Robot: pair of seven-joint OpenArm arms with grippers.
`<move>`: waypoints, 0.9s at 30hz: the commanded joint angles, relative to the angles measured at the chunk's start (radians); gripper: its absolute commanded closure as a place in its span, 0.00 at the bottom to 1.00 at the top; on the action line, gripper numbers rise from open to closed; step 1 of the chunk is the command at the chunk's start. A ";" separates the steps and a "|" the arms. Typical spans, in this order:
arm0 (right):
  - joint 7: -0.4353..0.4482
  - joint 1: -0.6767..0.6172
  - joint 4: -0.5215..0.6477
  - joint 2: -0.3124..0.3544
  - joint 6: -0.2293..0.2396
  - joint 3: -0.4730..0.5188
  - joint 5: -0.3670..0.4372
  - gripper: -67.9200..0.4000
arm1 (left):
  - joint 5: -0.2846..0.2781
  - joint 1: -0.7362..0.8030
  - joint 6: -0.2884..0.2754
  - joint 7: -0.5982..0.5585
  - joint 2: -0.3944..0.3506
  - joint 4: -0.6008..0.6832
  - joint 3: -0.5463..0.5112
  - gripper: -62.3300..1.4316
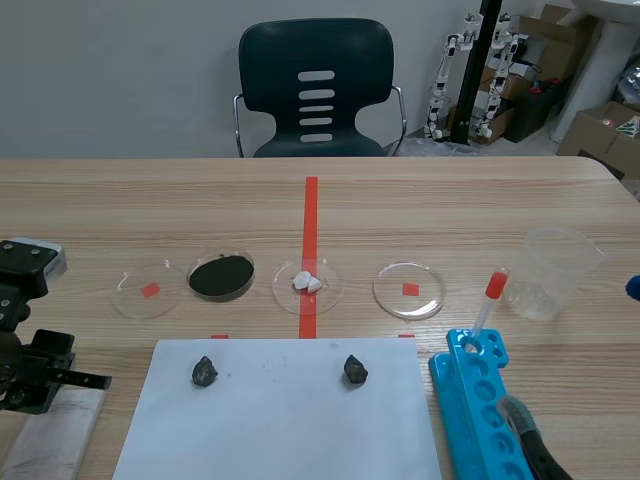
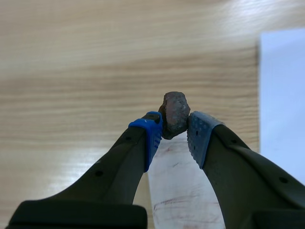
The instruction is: Rub the mineral on the streak plate
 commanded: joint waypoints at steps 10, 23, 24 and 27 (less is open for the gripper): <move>0.012 0.007 0.021 -0.003 -0.004 0.005 0.007 0.00 | -0.003 0.233 -0.105 -0.453 -0.065 0.303 -0.006 0.81; 0.012 0.007 0.021 -0.003 -0.004 0.005 0.007 0.00 | 0.029 0.408 -0.373 -0.747 -0.064 0.413 0.018 0.81; 0.012 0.007 0.021 -0.003 -0.004 0.005 0.007 0.00 | 0.037 0.416 -0.374 -0.745 -0.064 0.413 0.024 0.81; 0.013 0.007 0.021 -0.003 -0.004 0.005 0.007 0.00 | 0.055 0.432 -0.373 -0.744 -0.064 0.413 0.046 0.81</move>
